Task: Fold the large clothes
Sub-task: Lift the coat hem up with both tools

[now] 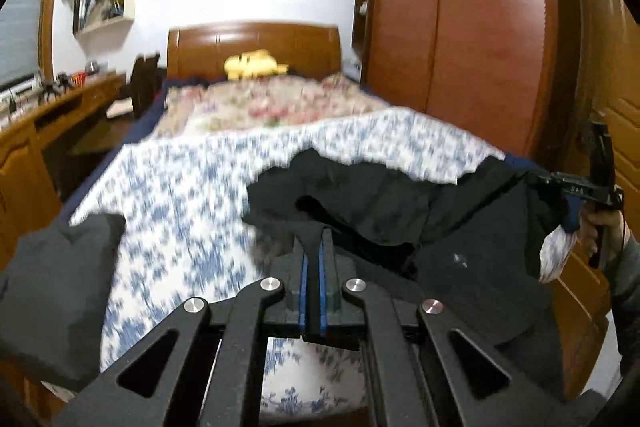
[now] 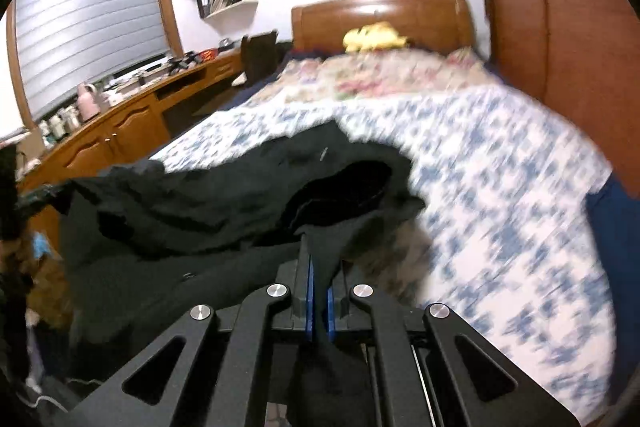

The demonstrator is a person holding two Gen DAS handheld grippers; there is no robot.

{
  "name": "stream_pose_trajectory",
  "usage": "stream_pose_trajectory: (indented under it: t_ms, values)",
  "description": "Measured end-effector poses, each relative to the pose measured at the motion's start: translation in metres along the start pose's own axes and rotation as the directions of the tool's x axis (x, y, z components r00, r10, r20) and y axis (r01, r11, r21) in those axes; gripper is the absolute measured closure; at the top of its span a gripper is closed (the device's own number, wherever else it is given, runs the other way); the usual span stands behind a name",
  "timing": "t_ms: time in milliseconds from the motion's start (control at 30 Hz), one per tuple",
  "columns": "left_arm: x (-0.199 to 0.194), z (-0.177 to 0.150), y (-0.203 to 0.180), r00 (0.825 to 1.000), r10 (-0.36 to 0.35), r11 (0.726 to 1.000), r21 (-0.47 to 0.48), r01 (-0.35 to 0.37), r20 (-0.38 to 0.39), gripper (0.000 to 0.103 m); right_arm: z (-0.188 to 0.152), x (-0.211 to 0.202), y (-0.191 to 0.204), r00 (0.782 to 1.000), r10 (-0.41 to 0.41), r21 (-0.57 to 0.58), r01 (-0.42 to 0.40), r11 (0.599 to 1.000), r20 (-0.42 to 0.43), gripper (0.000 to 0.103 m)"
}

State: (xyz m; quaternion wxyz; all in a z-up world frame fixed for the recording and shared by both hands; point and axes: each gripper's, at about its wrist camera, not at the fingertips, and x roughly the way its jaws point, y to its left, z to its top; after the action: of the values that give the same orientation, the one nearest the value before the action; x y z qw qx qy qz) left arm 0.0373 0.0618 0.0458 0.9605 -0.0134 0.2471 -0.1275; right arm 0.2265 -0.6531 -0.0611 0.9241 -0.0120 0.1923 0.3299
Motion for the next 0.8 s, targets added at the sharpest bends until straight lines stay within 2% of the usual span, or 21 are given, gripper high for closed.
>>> stream_pose_trajectory:
  t_ms: [200,233,267,367,433,567,633,800]
  values:
    - [-0.054,0.029,0.004,0.993,0.003,1.0,-0.005,-0.003,0.121,0.099,0.021,-0.072,0.016,0.993,0.004,-0.045,0.001,0.999,0.114,0.099]
    - [-0.063,0.033,0.005,0.99,0.005,1.0,-0.003,-0.005,0.139,0.099,0.021,-0.072,0.016,0.993,0.004,-0.045,0.001,0.999,0.114,0.099]
    - [-0.068,0.035,0.004,0.989,0.006,1.0,-0.002,-0.006,0.151,0.099,0.02,-0.099,0.023,0.989,0.012,-0.064,-0.003,0.998,0.145,0.099]
    - [-0.077,0.041,0.005,0.984,0.017,1.0,-0.002,-0.017,0.18,0.099,0.016,-0.13,0.03,0.983,0.024,-0.088,-0.008,0.996,0.182,0.099]
    - [-0.068,0.044,0.01,0.984,0.028,1.0,-0.009,-0.026,0.175,0.099,0.013,-0.137,0.03,0.982,0.013,-0.098,0.006,0.995,0.188,0.099]
    - [-0.026,0.047,0.024,0.991,0.052,0.998,-0.045,-0.047,0.126,0.099,0.009,-0.108,0.021,0.99,-0.033,-0.091,0.045,0.995,0.138,0.099]
    - [0.007,0.048,0.034,0.993,0.074,0.995,-0.069,-0.068,0.091,0.099,0.013,-0.08,0.015,0.993,-0.066,-0.084,0.074,0.994,0.094,0.099]
    - [0.07,0.05,0.054,0.992,0.104,0.987,-0.128,-0.096,0.065,0.099,0.029,-0.003,-0.002,0.992,-0.129,-0.052,0.13,0.99,0.012,0.099]
